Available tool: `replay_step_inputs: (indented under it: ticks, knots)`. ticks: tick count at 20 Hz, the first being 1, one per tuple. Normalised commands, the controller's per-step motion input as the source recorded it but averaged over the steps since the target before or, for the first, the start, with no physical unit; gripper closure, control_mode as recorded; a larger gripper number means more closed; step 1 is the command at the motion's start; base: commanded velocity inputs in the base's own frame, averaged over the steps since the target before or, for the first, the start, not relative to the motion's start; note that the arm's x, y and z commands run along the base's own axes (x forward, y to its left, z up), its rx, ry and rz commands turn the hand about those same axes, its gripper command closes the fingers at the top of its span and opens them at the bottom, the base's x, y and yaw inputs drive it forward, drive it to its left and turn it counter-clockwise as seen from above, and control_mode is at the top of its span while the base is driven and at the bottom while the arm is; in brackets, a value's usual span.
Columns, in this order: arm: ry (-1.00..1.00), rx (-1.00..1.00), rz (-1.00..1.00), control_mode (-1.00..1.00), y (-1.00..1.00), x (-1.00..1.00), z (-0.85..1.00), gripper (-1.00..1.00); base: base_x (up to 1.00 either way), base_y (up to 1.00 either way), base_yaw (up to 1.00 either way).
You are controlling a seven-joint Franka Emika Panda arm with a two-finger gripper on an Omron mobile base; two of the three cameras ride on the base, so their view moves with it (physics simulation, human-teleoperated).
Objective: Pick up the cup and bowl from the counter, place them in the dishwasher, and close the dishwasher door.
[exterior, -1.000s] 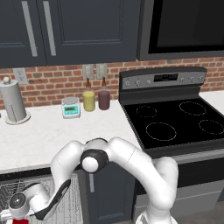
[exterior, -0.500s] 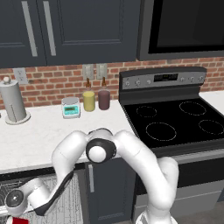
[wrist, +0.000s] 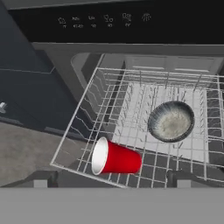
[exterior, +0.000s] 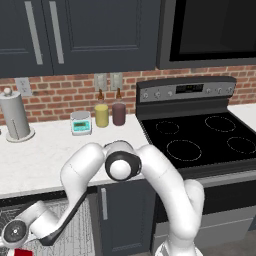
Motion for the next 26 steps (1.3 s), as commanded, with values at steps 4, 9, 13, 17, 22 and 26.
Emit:
replay_step_inputs:
  ticks: [4,9,13,17,22,26]
  knots:
    - [-0.08,0.08,0.0,-1.0,-0.23,-0.09,0.18,-1.0,0.0,0.0,0.0]
    - [-0.08,0.1,0.0,-1.0,-0.36,-0.02,0.15,-1.0,0.0,0.0,0.0]
    - [-0.02,0.07,0.0,-1.0,-0.25,-0.05,0.05,-1.0,0.0,0.0,0.0]
    - [0.0,0.05,0.0,-1.0,-0.11,-0.31,0.0,-1.0,0.0,0.0,0.0]
    - [0.0,0.02,0.0,-1.0,0.0,-0.47,0.0,-1.0,0.0,0.0,0.0]
    - [-0.06,0.04,0.0,-1.0,0.0,-0.74,0.02,-1.0,0.0,0.0,0.0]
